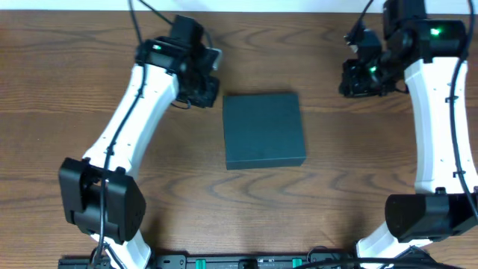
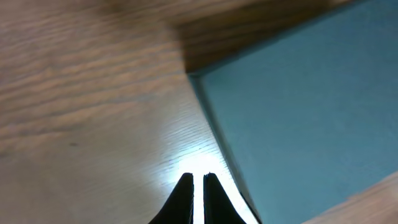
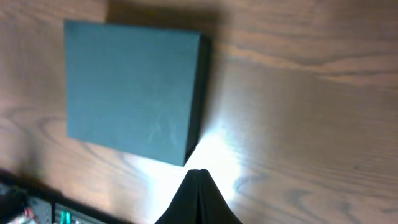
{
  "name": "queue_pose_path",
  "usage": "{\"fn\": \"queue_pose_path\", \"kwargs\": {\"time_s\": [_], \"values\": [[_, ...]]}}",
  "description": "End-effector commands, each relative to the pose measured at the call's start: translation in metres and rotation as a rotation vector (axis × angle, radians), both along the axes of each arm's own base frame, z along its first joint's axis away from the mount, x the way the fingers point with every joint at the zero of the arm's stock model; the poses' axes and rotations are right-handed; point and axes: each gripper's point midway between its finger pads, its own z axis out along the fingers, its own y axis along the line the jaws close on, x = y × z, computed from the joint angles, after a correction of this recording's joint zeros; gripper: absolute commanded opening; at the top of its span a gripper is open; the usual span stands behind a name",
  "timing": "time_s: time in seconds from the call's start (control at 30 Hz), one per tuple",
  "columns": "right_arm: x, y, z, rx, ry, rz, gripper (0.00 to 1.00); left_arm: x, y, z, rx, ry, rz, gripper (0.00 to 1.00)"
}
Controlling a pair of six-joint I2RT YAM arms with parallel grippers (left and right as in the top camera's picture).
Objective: Pack container
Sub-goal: 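Press down on the closed lid with both grippers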
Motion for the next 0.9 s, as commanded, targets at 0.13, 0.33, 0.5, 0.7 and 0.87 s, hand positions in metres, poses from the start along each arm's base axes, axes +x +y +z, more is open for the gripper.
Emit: {"fn": "queue_pose_path", "kwargs": {"time_s": [0.13,0.33,0.5,0.7,0.87], "values": [[-0.016,0.047,-0.035,-0.072,0.072,0.072,0.01,0.002,-0.019,0.013,0.032,-0.093,-0.058,0.06],[-0.028,0.085,-0.088,-0.078,0.114,0.134,0.01,0.004,-0.029,0.002,0.035,-0.084,-0.078,0.06],[-0.038,0.103,-0.128,-0.08,0.127,0.16,0.01,0.004,-0.037,-0.017,0.049,-0.049,-0.096,0.06],[-0.046,0.11,-0.16,-0.083,0.13,0.182,0.01,0.0,-0.045,-0.044,0.074,0.012,-0.119,0.06],[-0.049,0.109,-0.174,-0.083,0.127,0.183,0.01,-0.003,-0.049,-0.069,0.097,0.065,-0.132,0.06]]}}
